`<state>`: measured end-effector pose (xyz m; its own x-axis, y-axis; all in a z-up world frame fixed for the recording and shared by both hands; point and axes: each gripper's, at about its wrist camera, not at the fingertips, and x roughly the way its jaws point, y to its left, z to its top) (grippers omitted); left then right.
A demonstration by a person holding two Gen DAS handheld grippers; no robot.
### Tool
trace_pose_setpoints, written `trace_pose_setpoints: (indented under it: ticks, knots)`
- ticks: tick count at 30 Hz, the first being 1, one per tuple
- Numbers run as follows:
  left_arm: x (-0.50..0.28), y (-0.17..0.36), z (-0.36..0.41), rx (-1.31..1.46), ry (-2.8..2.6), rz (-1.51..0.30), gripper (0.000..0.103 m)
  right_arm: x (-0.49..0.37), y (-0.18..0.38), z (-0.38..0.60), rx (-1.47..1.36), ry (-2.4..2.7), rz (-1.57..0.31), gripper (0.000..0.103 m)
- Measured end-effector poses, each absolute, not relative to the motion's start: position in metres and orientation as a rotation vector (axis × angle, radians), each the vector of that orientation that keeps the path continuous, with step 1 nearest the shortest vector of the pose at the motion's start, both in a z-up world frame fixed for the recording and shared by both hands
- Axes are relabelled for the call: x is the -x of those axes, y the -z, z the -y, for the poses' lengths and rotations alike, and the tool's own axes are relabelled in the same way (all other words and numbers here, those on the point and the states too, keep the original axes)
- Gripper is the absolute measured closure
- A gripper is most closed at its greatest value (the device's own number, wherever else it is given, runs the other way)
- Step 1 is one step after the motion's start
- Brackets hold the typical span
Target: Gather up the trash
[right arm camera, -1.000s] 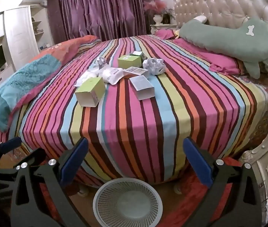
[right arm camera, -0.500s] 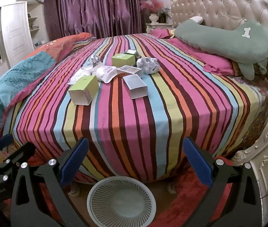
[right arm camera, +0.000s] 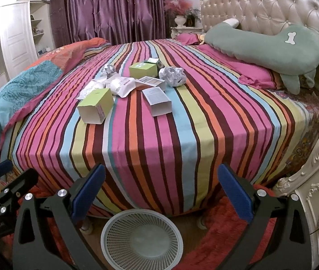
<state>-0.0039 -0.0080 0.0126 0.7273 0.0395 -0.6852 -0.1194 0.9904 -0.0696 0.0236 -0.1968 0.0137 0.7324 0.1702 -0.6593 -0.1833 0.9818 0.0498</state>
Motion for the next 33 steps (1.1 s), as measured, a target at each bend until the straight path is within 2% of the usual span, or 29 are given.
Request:
trace_pose_setpoints:
  ticks: [33]
  knots:
    - [0.0045, -0.0118, 0.0090, 0.104, -0.094, -0.752, 0.005, -0.0241, -0.0106, 0.1981, 0.027, -0.194, -0.734, 0.007]
